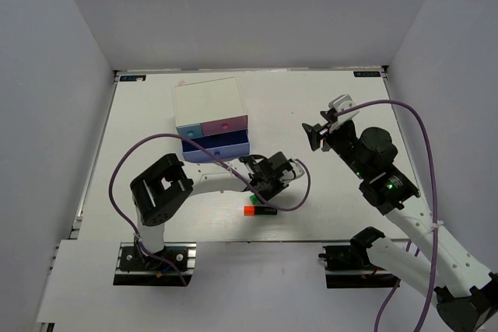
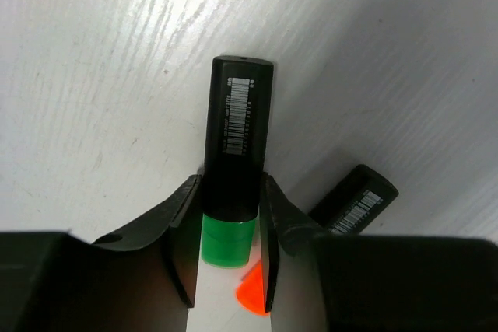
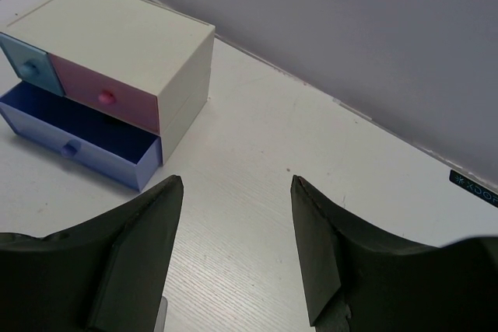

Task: Sort the stationery into containers
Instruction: Grab a piece of stationery with the left arm

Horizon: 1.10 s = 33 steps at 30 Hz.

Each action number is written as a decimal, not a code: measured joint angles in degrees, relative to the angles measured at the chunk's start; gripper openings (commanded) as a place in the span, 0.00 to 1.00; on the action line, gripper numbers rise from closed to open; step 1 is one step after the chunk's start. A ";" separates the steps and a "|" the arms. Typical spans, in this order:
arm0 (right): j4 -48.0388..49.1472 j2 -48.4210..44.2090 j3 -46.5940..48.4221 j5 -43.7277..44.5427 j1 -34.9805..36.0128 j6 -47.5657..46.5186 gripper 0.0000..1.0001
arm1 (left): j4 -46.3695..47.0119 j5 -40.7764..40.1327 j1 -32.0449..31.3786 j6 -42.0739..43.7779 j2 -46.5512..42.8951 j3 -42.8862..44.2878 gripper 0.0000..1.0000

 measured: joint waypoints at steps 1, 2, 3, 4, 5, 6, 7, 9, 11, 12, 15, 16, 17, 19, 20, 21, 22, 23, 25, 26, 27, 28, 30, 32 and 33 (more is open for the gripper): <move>0.00 -0.07 -0.04 -0.02 0.00 0.00 0.66 | 0.02 -0.48 -0.02 0.11 0.00 0.00 0.28; 0.02 -0.20 -0.13 0.00 0.00 0.02 0.72 | 0.02 -0.79 -0.09 0.15 0.00 0.02 0.26; 0.07 -0.39 -0.28 0.02 0.00 0.11 0.87 | 0.00 -1.25 -0.13 0.15 0.00 0.02 0.25; 0.04 -0.61 -0.35 0.07 0.00 0.44 0.90 | 0.00 -1.66 -0.15 0.15 0.00 0.02 0.20; 0.11 -0.79 -0.37 0.22 0.00 0.28 0.90 | 0.00 -2.16 -0.22 0.15 0.00 0.02 0.18; 0.17 -0.98 -0.37 0.37 0.00 0.20 0.90 | -0.02 -2.78 -0.22 0.15 0.00 0.02 0.16; 0.20 -1.25 -0.39 0.55 0.00 0.11 0.90 | -0.09 -3.43 -0.22 0.15 0.00 0.02 0.12; 0.22 -1.73 -0.42 0.83 -0.02 0.11 0.90 | -0.31 -4.98 -0.22 0.17 -0.11 -0.07 0.11; 0.28 -2.14 -0.52 1.03 -0.02 0.11 0.90 | -0.37 -6.03 0.00 0.42 -0.50 -0.55 0.11; 0.35 -2.29 -0.72 1.18 -0.02 0.11 0.90 | -0.20 -6.40 0.24 0.50 -0.85 -0.98 0.11; 0.37 -2.49 -1.05 1.33 -0.02 0.09 0.90 | -0.33 -8.50 0.85 1.49 -2.51 -2.14 0.11; 0.28 -2.49 -1.07 1.40 -0.02 0.09 0.90 | -0.37 -9.03 1.11 1.88 -3.06 -2.23 0.11; 0.28 -2.54 -1.07 1.40 -0.02 0.09 0.90 | -0.39 -9.42 1.46 2.40 -3.72 -2.25 0.05; 0.31 -2.73 -1.07 1.44 -0.02 0.09 0.90 | -0.48 -10.45 2.36 3.23 -5.05 -2.23 0.03; 0.28 -2.89 -1.07 1.44 -0.02 0.07 0.90 | -0.57 -11.15 2.97 3.78 -5.86 -2.21 0.00; 0.31 -3.02 -1.07 1.44 -0.02 0.07 0.90 | -0.66 -11.87 3.65 4.39 -6.71 -2.19 0.00; 0.33 -3.15 -1.07 1.44 -0.02 0.04 0.90 | -0.74 -12.61 4.37 4.90 -7.63 -2.19 0.00; 0.33 -3.23 -1.07 1.44 -0.02 0.07 0.90 | -0.79 -13.35 4.94 5.75 -8.41 -2.19 0.00; 0.37 -3.32 -1.07 1.42 -0.02 0.07 0.90 | -0.50 -14.29 6.86 7.56 -11.43 -2.19 0.00; 0.37 -3.32 -1.07 1.42 -0.02 0.07 0.90 | -0.07 -14.75 7.74 8.68 -12.87 -2.19 0.00; 0.37 -3.32 -1.07 1.40 -0.02 0.07 0.90 | 0.57 -15.28 8.61 10.05 -14.45 -2.19 0.00; 0.37 -3.32 -1.07 1.40 -0.02 0.07 0.90 | 1.25 -15.78 9.44 11.30 -15.76 -2.16 0.00; 0.37 -3.32 -1.07 1.40 -0.02 0.07 0.90 | 2.01 -16.50 10.97 13.60 -17.49 -1.88 0.00; 0.37 -3.32 -1.07 1.40 -0.02 0.07 0.90 | 2.60 -17.07 12.31 16.11 -17.94 -1.16 0.00; 0.35 -3.37 -1.07 1.40 -0.02 0.07 0.90 | 2.86 -17.33 12.74 17.07 -17.79 -0.83 0.00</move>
